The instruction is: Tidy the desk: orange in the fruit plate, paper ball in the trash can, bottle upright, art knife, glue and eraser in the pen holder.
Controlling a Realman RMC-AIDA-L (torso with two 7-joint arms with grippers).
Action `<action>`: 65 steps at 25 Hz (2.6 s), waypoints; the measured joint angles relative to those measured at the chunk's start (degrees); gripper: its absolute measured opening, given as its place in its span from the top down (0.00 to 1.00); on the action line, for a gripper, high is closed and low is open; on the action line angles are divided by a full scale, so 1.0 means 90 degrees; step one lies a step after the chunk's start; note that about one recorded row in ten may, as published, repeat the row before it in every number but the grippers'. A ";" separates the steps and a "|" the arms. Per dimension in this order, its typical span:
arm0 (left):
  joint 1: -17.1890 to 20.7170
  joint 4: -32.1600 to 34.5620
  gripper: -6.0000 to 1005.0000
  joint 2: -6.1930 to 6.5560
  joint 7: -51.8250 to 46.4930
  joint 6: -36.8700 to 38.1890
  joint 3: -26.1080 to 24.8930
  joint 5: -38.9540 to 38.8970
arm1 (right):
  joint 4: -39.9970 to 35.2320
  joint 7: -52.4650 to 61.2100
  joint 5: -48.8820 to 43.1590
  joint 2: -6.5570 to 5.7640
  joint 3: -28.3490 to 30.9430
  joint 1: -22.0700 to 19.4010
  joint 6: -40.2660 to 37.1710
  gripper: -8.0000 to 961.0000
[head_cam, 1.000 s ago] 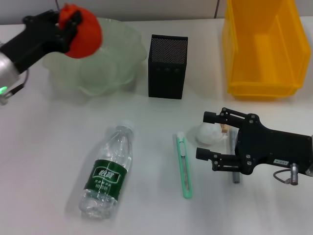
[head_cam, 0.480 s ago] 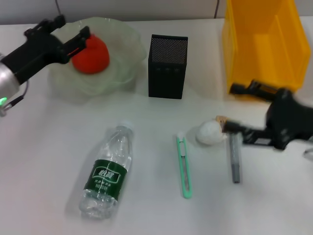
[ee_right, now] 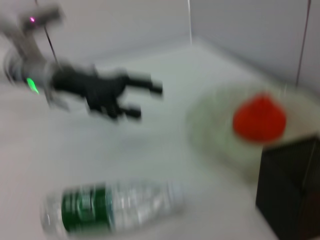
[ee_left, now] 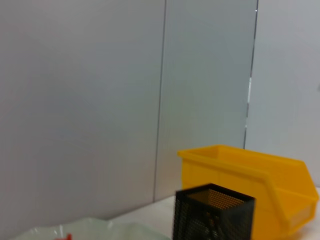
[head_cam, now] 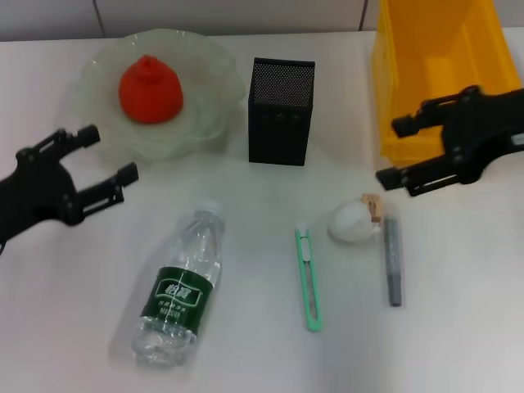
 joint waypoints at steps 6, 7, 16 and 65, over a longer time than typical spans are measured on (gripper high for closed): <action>0.0159 -0.0023 0.17 0.0003 0.0124 0.0103 0.0125 0.0148 | 0.0231 0.1336 -0.1814 -0.0008 -0.1991 0.0883 0.0449 0.15; 0.0159 -0.0023 0.17 0.0003 0.0124 0.0103 0.0125 0.0148 | 0.0401 0.1452 -0.1981 -0.0004 -0.2318 0.0959 0.0698 0.15; 0.0136 -0.0051 0.17 -0.0017 0.0130 0.0126 0.0274 0.0159 | 0.2220 0.2029 -0.2237 0.0016 -0.3600 0.1660 0.2239 0.16; 0.0239 0.3042 0.17 -0.0086 -0.3512 -0.0468 0.2302 0.0418 | 0.2273 0.0297 0.0477 -0.0043 -0.0358 0.0051 0.5584 0.30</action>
